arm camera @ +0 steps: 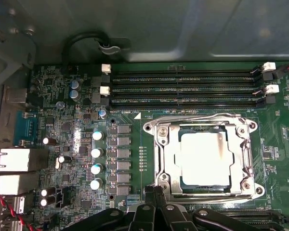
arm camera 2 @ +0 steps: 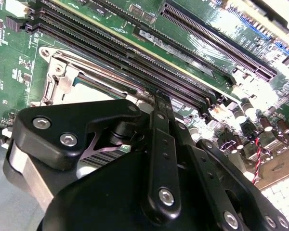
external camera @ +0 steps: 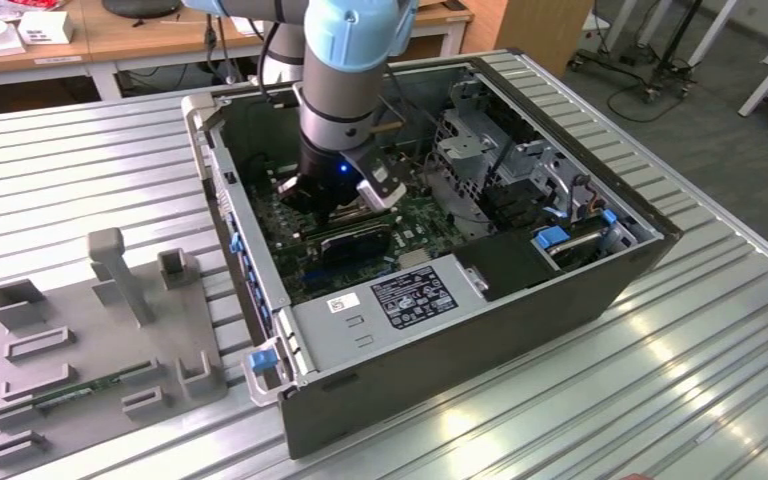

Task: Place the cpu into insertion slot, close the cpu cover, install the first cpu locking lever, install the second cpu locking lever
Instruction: 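Install the second cpu locking lever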

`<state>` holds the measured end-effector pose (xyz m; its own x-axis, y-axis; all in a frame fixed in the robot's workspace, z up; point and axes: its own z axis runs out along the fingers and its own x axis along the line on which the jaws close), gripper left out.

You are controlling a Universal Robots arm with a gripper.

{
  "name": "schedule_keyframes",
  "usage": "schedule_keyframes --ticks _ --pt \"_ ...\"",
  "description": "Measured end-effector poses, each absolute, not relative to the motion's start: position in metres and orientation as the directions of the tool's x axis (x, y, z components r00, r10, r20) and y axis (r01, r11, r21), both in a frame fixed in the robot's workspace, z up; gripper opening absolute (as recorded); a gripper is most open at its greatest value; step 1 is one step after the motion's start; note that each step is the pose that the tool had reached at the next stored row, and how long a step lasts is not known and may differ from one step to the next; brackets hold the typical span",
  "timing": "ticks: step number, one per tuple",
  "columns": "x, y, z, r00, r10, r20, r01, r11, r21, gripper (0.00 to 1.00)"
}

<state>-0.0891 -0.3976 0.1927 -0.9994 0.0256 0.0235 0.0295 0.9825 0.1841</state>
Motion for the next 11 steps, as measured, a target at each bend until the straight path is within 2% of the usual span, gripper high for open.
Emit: schedule_keyframes --ticks 11 --pt "-0.0892 -0.3930 0.1936 -0.999 0.026 0.024 0.030 0.983 0.182 0.11"
